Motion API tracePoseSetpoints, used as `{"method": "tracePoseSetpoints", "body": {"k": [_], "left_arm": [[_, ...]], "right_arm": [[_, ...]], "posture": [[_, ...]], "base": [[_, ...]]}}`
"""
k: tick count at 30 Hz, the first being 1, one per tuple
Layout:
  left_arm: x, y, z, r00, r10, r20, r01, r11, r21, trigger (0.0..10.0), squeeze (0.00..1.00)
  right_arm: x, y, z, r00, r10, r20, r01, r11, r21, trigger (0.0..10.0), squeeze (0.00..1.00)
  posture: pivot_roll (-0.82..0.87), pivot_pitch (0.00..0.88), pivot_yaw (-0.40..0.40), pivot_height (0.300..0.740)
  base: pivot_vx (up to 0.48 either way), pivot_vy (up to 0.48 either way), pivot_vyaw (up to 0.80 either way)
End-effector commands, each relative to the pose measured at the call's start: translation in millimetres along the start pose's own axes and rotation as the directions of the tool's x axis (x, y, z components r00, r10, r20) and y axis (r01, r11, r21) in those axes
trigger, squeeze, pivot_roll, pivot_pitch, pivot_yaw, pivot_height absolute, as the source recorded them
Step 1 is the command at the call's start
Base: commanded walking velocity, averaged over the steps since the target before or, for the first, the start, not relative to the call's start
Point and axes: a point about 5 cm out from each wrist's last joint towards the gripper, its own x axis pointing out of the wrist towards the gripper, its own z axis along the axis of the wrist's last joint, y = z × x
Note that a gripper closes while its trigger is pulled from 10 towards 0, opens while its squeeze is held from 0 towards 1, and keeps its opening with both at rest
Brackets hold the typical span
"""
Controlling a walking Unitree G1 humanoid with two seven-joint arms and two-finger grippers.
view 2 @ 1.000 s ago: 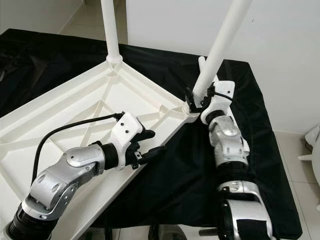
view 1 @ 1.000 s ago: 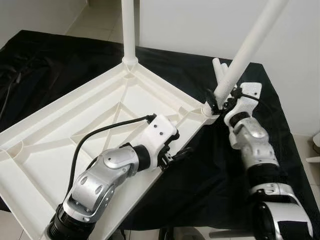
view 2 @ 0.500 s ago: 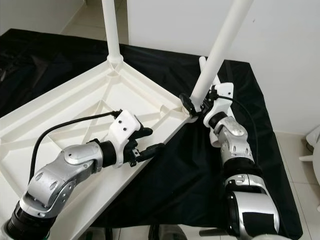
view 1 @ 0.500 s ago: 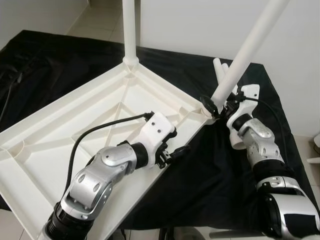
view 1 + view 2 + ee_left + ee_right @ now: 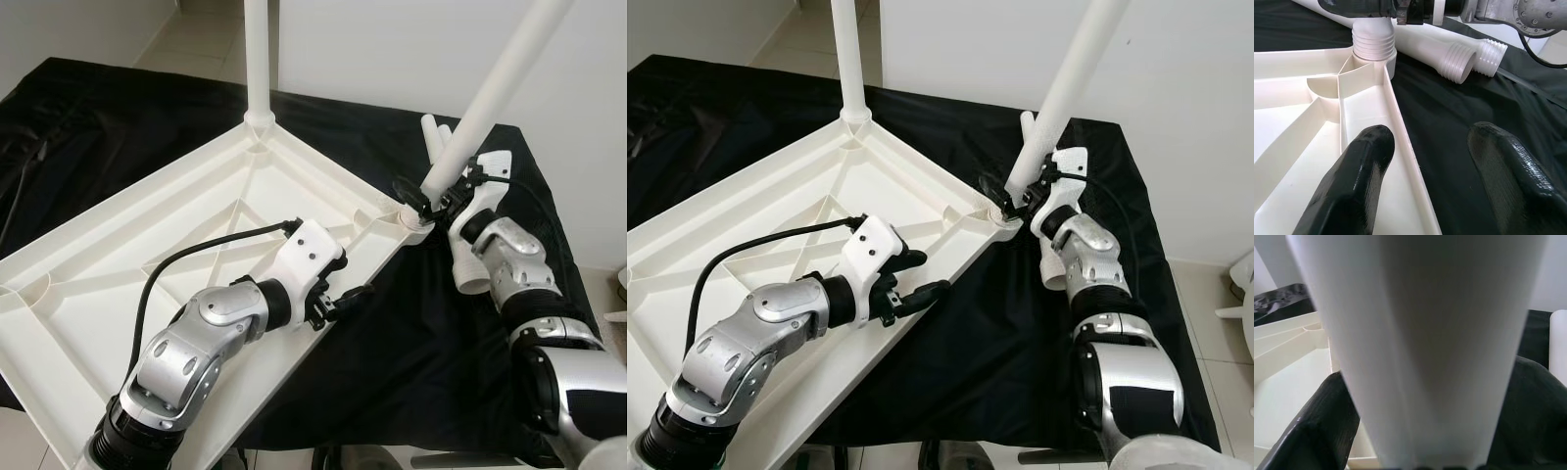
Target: Building children table
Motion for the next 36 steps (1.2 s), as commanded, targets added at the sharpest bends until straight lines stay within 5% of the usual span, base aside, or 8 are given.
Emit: {"method": "tracePoseSetpoints", "body": {"k": [1,2,3,5,6,9,23,36], "left_arm": [[1.7,-2.1,1.3,1.0,-0.003,-0.004,0.003,1.0,0.0,10.0,0.0],[1.7,-2.3,1.6,1.0,-0.003,-0.004,0.003,1.0,0.0,10.0,0.0],[1.7,-2.4,1.7,1.0,-0.004,-0.003,0.004,1.0,0.0,10.0,0.0],[1.7,-2.5,1.8,1.0,-0.004,-0.004,0.004,1.0,-0.001,10.0,0.0],[1.5,-2.4,1.8,1.0,-0.004,-0.004,0.004,1.0,-0.001,10.0,0.0],[1.3,-2.1,1.9,1.0,-0.002,-0.005,0.002,1.0,0.0,10.0,0.0],[2.9,-2.5,2.9,1.0,-0.003,0.0,0.003,1.0,-0.004,10.0,0.0],[2.5,-5.6,1.9,1.0,-0.004,0.001,0.004,1.0,-0.013,10.0,0.0]], "right_arm": [[-2.3,-3.4,-1.3,1.0,-0.017,-0.004,0.017,1.0,-0.002,10.0,0.0],[-1.8,-3.4,-1.8,1.0,-0.015,-0.005,0.015,1.0,0.002,10.0,0.0],[-1.4,-3.3,-2.3,1.0,-0.015,-0.01,0.015,1.0,-0.001,8.4,0.0],[-1.0,-3.4,-2.6,1.0,-0.014,-0.012,0.014,1.0,-0.002,8.4,0.0],[-0.6,-3.2,-3.3,1.0,-0.007,-0.018,0.007,1.0,0.0,2.8,0.0],[-0.4,-3.1,-4.4,1.0,0.002,-0.029,-0.002,1.0,0.002,0.0,0.0],[-2.5,-5.2,-6.7,0.999,0.008,-0.04,-0.008,1.0,0.01,0.0,0.0],[2.8,2.4,-15.5,0.987,-0.154,-0.048,0.153,0.988,-0.007,0.0,0.0]], "posture": [[0.08,0.109,-0.045,0.74],[0.08,0.108,-0.043,0.74],[0.08,0.107,-0.043,0.74],[0.08,0.107,-0.043,0.74],[0.08,0.107,-0.043,0.74],[0.08,0.107,-0.044,0.74],[0.08,0.107,-0.05,0.74],[0.08,0.112,-0.06,0.74]], "base": [[0.0,0.0,0.0],[0.0,0.0,0.0],[0.0,0.0,0.0],[0.0,0.0,0.0],[0.0,0.0,0.0],[0.0,0.0,0.0],[0.0,0.0,0.0],[0.0,0.0,0.0]]}}
